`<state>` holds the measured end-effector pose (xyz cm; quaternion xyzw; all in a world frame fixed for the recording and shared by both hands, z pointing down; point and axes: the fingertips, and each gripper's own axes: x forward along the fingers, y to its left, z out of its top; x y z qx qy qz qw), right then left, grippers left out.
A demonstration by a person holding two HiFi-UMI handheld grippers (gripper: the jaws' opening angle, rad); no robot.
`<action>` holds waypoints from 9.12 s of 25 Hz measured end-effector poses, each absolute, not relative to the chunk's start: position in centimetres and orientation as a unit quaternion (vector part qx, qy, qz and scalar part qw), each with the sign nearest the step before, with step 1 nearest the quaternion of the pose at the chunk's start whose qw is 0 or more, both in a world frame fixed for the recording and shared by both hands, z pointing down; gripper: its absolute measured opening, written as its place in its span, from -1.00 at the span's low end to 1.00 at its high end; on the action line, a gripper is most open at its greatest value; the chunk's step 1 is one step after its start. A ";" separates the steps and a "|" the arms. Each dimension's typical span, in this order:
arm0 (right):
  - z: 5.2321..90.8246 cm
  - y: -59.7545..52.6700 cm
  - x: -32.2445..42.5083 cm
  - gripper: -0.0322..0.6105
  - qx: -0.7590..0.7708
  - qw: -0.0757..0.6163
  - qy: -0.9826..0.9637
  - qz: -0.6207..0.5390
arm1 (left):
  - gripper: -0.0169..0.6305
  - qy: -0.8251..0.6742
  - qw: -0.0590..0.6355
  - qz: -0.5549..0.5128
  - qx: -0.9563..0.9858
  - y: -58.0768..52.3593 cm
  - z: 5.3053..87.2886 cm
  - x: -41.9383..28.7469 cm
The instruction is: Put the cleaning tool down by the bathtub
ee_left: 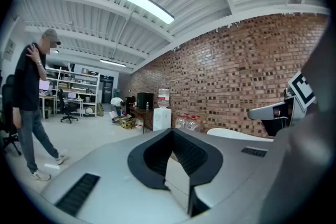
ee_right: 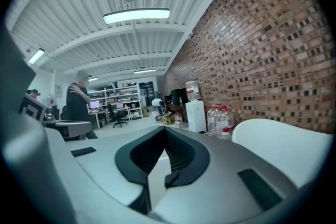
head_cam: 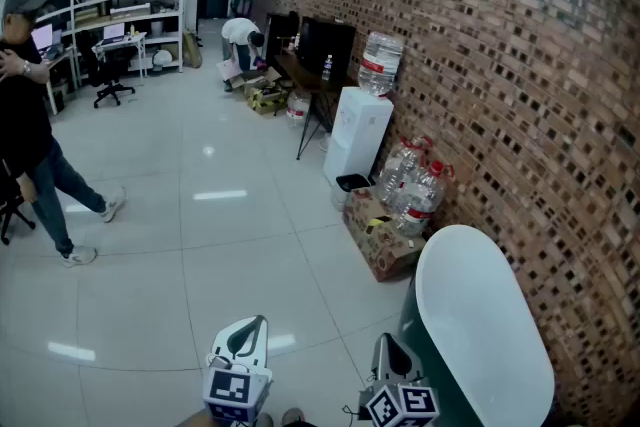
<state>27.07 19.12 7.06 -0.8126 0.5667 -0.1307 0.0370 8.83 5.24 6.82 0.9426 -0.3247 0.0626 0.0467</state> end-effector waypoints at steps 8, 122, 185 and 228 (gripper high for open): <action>10.1 10.8 25.5 -0.73 -0.744 0.023 0.650 -0.153 | -0.93 -0.406 0.041 0.078 0.909 1.3 7.5 6.5; 105.9 -13.8 -9.4 -0.70 -0.436 -0.439 0.696 -0.365 | -0.93 -0.523 0.196 0.198 0.805 -23.6 89.3 -22.3; 28.7 5.8 19.1 -0.70 -0.594 -0.218 0.714 -0.299 | -0.93 -0.326 0.034 0.173 0.929 -3.1 21.5 11.7; 56.8 35.0 51.6 -0.70 -0.618 -0.465 0.553 -0.309 | -0.93 -0.127 0.082 0.280 0.948 22.6 46.8 44.2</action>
